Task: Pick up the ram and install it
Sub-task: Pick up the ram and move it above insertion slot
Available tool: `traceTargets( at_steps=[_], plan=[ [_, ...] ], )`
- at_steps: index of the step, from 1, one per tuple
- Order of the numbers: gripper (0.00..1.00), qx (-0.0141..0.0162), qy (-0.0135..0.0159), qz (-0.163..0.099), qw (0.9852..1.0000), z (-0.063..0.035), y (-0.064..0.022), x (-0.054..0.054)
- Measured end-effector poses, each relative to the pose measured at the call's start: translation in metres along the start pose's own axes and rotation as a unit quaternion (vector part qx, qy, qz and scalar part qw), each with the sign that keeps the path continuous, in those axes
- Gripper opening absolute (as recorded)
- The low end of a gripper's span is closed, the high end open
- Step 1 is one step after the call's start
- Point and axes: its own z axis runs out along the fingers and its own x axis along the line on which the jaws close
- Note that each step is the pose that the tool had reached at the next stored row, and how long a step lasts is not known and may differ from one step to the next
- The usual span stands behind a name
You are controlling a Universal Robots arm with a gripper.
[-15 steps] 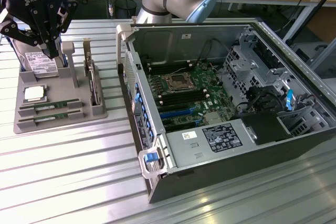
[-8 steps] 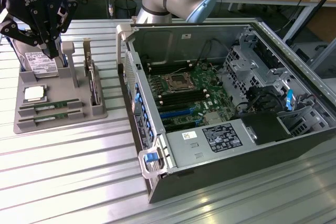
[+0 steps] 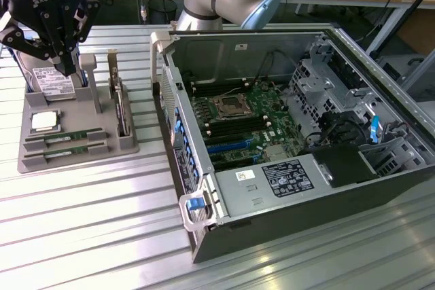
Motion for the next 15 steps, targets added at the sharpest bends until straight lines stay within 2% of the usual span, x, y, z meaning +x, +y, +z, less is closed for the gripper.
traceTargets(
  at_steps=[8,15],
  plan=[
    [0.10,-0.0006,0.0010,-0.024,0.9997,0.0000,0.0001,0.0000],
    [0.10,-0.0008,0.0013,-0.033,0.9995,0.0000,0.0000,0.0000]
  ],
)
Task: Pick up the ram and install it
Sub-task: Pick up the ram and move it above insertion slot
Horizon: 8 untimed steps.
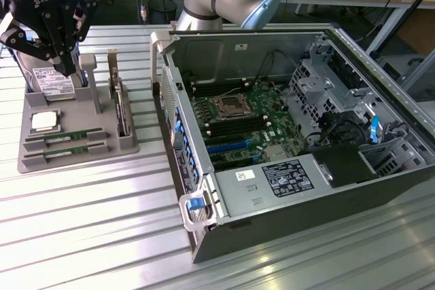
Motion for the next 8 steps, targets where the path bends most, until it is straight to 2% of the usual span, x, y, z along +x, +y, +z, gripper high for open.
traceTargets(
  at_steps=[8],
  plan=[
    [0.10,-0.0001,0.0003,-0.005,1.0000,0.0000,0.0000,0.0000]
  ],
)
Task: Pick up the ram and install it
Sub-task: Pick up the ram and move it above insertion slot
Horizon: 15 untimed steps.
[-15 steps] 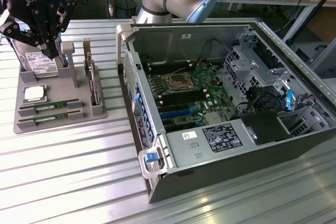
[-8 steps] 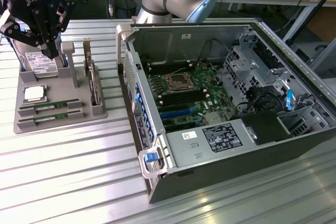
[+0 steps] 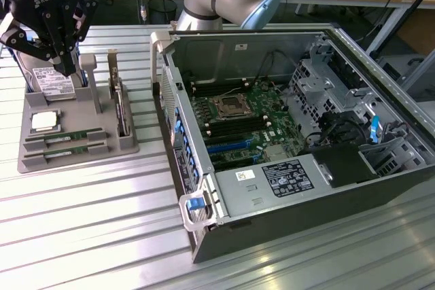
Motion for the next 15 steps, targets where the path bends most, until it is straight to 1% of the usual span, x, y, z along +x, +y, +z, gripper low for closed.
traceTargets(
  at_steps=[15],
  plan=[
    [0.10,-0.0001,0.0002,-0.007,1.0000,0.0000,0.0000,0.0000]
  ],
)
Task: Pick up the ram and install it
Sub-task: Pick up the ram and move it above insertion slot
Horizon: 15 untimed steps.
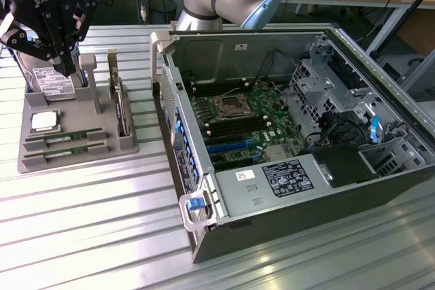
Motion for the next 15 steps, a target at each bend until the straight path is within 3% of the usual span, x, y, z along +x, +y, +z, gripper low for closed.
traceTargets(
  at_steps=[15],
  plan=[
    [0.10,-0.0001,0.0002,-0.004,1.0000,0.0000,0.0000,0.0000]
  ],
)
